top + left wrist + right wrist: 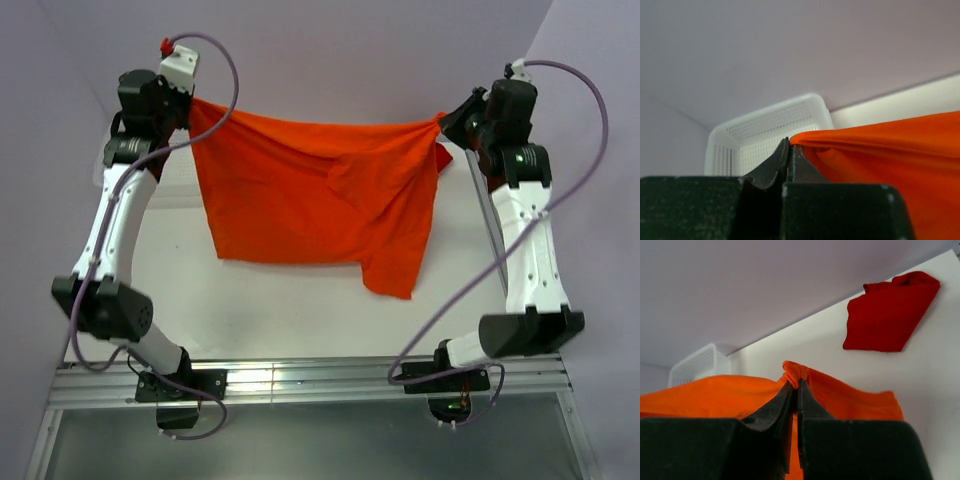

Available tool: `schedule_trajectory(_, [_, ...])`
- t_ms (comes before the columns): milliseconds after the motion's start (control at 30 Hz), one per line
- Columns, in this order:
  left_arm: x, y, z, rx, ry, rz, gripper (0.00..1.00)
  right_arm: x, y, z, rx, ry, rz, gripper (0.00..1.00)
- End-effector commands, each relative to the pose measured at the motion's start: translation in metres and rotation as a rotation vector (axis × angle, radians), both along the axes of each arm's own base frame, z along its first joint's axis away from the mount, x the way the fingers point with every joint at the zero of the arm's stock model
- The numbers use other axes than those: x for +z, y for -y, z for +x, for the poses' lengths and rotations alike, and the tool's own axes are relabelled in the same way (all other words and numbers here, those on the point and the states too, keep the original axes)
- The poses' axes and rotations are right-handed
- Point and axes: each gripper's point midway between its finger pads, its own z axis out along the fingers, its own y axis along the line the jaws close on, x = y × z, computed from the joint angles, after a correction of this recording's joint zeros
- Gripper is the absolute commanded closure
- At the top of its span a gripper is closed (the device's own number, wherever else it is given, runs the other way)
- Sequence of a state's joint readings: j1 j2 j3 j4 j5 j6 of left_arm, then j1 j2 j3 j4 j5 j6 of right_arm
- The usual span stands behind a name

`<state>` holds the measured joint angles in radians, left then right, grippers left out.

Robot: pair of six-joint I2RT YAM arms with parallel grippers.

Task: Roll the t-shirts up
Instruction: Flatten the tshirt

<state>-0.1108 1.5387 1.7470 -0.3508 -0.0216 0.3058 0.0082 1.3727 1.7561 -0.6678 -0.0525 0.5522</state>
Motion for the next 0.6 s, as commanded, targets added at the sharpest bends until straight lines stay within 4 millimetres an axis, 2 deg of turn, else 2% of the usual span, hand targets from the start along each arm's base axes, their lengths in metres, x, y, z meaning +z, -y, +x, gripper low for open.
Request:
schedule_trajectory(0, [0.098,-0.013,0.018,0.027,0.248,-0.089,1.0,0.07,0.009,0.019,-0.002,0.202,-0.008,1.0])
schedule_trajectory(33, [0.086,-0.017,0.038,0.039,0.215,-0.096,1.0,0.074,0.008,0.023,0.005,0.208,-0.003,1.0])
schedule_trajectory(67, [0.093,-0.017,0.042,0.03,0.224,-0.106,1.0,0.082,0.009,0.031,0.005,0.219,-0.002,1.0])
schedule_trajectory(100, [0.117,-0.023,0.038,0.03,0.261,-0.118,1.0,0.086,0.01,0.033,0.003,0.223,0.0,1.0])
schedule_trajectory(133, [0.112,-0.026,0.047,0.03,0.247,-0.121,1.0,0.087,0.012,0.035,-0.002,0.216,0.001,1.0])
schedule_trajectory(167, [0.117,-0.033,0.047,0.037,0.257,-0.124,1.0,0.094,0.013,0.036,-0.005,0.229,0.0,1.0])
schedule_trajectory(200, [0.116,-0.031,0.047,0.014,0.257,-0.127,1.0,0.094,0.013,0.036,-0.008,0.223,0.001,1.0])
schedule_trajectory(233, [0.12,-0.029,0.039,0.001,0.265,-0.122,1.0,0.094,0.016,0.036,-0.015,0.226,0.003,1.0])
schedule_trajectory(267, [0.093,-0.027,0.044,-0.011,0.21,-0.103,1.0,0.088,0.016,0.033,-0.019,0.214,0.006,1.0])
schedule_trajectory(300, [0.105,-0.026,0.03,-0.022,0.248,-0.094,1.0,0.084,0.017,0.032,-0.022,0.206,0.015,1.0])
schedule_trajectory(333, [0.095,-0.024,0.027,-0.034,0.234,-0.082,1.0,0.078,0.018,0.031,-0.024,0.197,0.019,1.0])
schedule_trajectory(367, [0.058,-0.024,0.029,-0.04,0.159,-0.057,1.0,0.062,0.017,0.028,-0.022,0.16,0.022,1.0])
schedule_trajectory(400, [0.058,-0.021,0.015,-0.058,0.161,-0.047,1.0,0.051,0.017,0.027,-0.023,0.137,0.026,1.0])
schedule_trajectory(433, [0.045,-0.02,0.011,-0.07,0.132,-0.037,1.0,0.039,0.018,0.025,-0.026,0.111,0.025,1.0])
schedule_trajectory(467, [0.005,-0.018,0.009,-0.088,0.049,-0.008,1.0,0.013,0.019,0.021,-0.033,0.055,0.024,1.0])
schedule_trajectory(500, [-0.002,-0.015,-0.004,-0.109,0.034,0.004,1.0,-0.001,0.02,0.019,-0.038,0.025,0.021,1.0])
schedule_trajectory(533, [-0.02,-0.012,-0.009,-0.131,-0.005,0.014,1.0,-0.038,0.021,0.017,-0.047,-0.054,0.023,1.0])
schedule_trajectory(567, [-0.063,-0.011,-0.015,-0.15,-0.094,0.035,1.0,-0.048,0.023,0.01,-0.053,-0.071,0.024,1.0])
